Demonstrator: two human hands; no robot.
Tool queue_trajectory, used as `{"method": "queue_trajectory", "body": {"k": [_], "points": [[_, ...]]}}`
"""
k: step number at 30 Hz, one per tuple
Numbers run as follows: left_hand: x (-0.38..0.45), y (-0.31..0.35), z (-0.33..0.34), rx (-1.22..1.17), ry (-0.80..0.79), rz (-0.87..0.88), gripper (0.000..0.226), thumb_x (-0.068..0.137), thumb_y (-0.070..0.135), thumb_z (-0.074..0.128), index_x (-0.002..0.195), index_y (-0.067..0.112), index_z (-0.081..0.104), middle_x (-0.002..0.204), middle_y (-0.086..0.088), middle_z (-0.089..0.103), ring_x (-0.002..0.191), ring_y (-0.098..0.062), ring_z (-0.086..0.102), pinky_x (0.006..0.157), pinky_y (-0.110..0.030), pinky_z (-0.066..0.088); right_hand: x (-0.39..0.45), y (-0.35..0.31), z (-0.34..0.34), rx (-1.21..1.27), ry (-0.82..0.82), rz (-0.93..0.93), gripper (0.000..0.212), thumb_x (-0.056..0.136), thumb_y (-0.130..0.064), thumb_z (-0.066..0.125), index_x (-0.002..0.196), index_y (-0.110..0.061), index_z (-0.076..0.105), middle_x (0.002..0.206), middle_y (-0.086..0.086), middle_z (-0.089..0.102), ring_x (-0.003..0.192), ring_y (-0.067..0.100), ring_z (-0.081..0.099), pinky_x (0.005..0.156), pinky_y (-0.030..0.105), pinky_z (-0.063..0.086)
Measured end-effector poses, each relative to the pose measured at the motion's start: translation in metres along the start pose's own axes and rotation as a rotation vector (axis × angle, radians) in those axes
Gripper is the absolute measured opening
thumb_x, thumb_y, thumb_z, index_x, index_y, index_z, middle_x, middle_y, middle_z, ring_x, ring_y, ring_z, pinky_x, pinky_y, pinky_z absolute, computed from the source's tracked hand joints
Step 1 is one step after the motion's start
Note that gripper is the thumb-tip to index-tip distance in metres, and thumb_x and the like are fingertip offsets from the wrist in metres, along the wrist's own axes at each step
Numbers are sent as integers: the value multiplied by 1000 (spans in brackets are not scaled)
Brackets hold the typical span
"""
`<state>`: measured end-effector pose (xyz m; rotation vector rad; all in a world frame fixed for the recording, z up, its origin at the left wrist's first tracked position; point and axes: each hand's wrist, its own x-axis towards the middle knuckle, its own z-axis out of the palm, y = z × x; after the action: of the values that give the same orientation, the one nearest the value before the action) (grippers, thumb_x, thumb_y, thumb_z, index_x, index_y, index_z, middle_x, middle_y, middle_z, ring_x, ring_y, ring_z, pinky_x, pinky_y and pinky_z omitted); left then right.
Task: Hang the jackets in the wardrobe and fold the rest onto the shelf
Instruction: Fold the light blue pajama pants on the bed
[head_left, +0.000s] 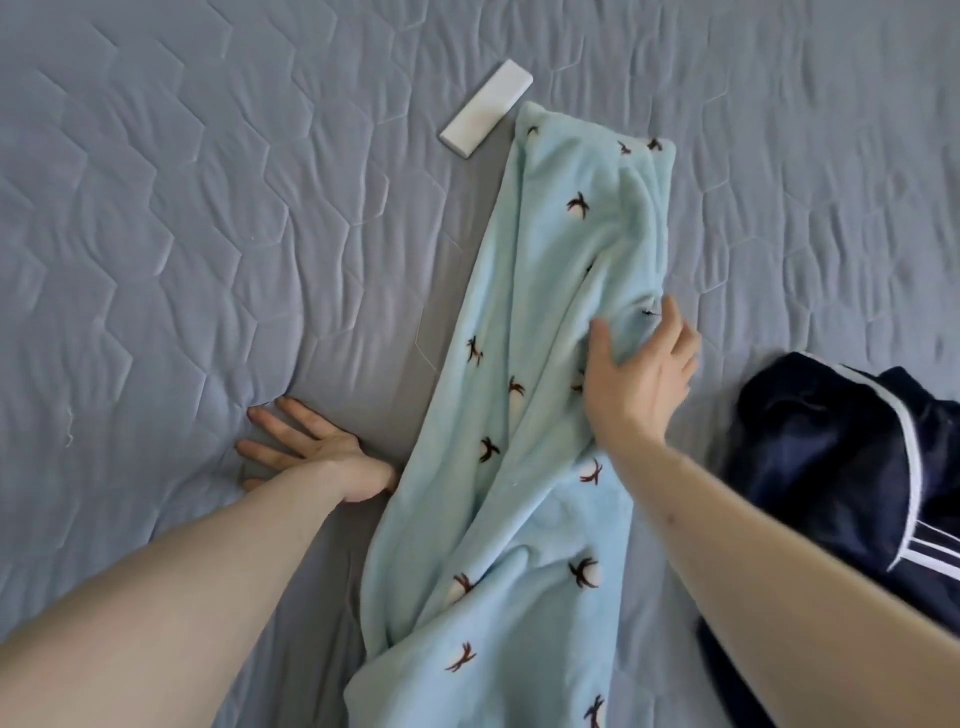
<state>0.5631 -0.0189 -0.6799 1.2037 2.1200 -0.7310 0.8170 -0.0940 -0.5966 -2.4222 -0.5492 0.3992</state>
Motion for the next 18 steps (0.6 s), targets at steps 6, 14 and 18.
{"method": "queue_trajectory", "body": {"k": [6,14,18], "points": [[-6,5,5,-187,205,75,109,93,21,42,124,11,-61,150,-17,-52,155,-46,-12,123,-66,4,-110,37,-7,-160,-141,-422,56,94,-48,65,145,-33,46,154,-5,36,140,22,35,117,40,24],[-1,4,20,-225,292,151,67,102,26,16,163,17,-11,170,-13,-18,154,-42,-15,123,-64,-3,-105,-7,5,-150,-311,-305,14,88,-17,59,102,-20,61,102,-5,65,96,24,63,89,39,45],[2,-3,28,-329,439,205,55,112,18,12,165,16,-1,171,-12,-12,155,-46,-10,120,-60,-13,-130,-11,5,57,-305,-536,13,93,-14,58,101,-20,66,99,-4,67,88,22,64,83,42,52]]}}
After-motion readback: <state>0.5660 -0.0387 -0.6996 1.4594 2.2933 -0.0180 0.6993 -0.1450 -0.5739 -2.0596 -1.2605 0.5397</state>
